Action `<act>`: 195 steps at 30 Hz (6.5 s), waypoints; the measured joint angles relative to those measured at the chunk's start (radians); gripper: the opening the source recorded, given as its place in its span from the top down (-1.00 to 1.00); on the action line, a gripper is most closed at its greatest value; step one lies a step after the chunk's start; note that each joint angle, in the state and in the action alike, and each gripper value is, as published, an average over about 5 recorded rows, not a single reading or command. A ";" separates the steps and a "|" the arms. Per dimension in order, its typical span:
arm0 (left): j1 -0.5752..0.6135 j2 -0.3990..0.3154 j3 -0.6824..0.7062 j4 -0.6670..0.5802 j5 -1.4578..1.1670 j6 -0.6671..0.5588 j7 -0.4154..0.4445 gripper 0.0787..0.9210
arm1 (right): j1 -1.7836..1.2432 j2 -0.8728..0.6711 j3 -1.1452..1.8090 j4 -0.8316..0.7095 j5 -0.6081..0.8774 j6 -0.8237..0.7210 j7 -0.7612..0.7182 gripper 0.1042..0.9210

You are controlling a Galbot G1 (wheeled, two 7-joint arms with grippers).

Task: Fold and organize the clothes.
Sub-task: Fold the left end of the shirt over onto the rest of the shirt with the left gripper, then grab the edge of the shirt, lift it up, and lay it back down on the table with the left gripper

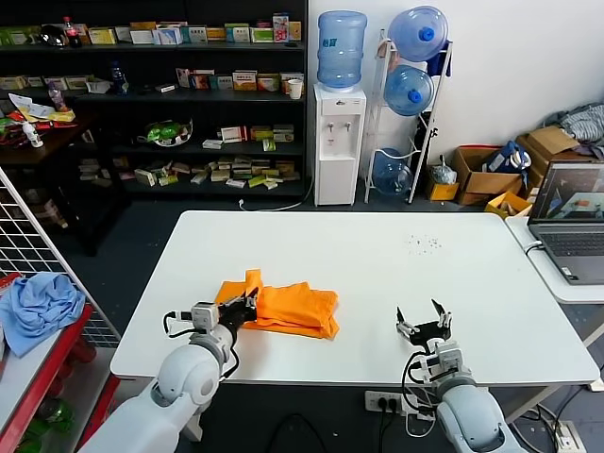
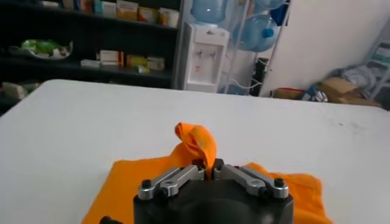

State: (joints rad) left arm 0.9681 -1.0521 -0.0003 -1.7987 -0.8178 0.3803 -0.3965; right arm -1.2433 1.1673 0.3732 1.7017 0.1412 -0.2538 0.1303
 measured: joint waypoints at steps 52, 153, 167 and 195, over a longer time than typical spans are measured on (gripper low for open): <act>-0.013 0.065 -0.068 0.145 -0.027 -0.024 0.302 -0.77 | 0.005 -0.008 -0.025 -0.024 -0.014 0.017 -0.052 -0.76; -0.070 0.508 -0.199 0.353 0.265 -0.007 0.201 0.88 | 0.030 0.040 -0.111 0.024 -0.037 0.006 -0.035 -0.76; -0.044 0.397 -0.163 0.173 0.085 0.055 0.067 0.88 | 0.012 0.035 -0.097 0.019 -0.054 0.010 -0.037 -0.76; -0.063 -0.177 -0.012 0.170 0.056 -0.033 -0.067 0.88 | -0.033 0.017 -0.011 -0.005 -0.054 0.081 -0.062 -0.76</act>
State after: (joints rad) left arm 0.9048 -1.2294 -0.0124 -1.6290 -0.7616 0.3470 -0.4634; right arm -1.2765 1.1839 0.3620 1.6970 0.0874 -0.1727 0.0683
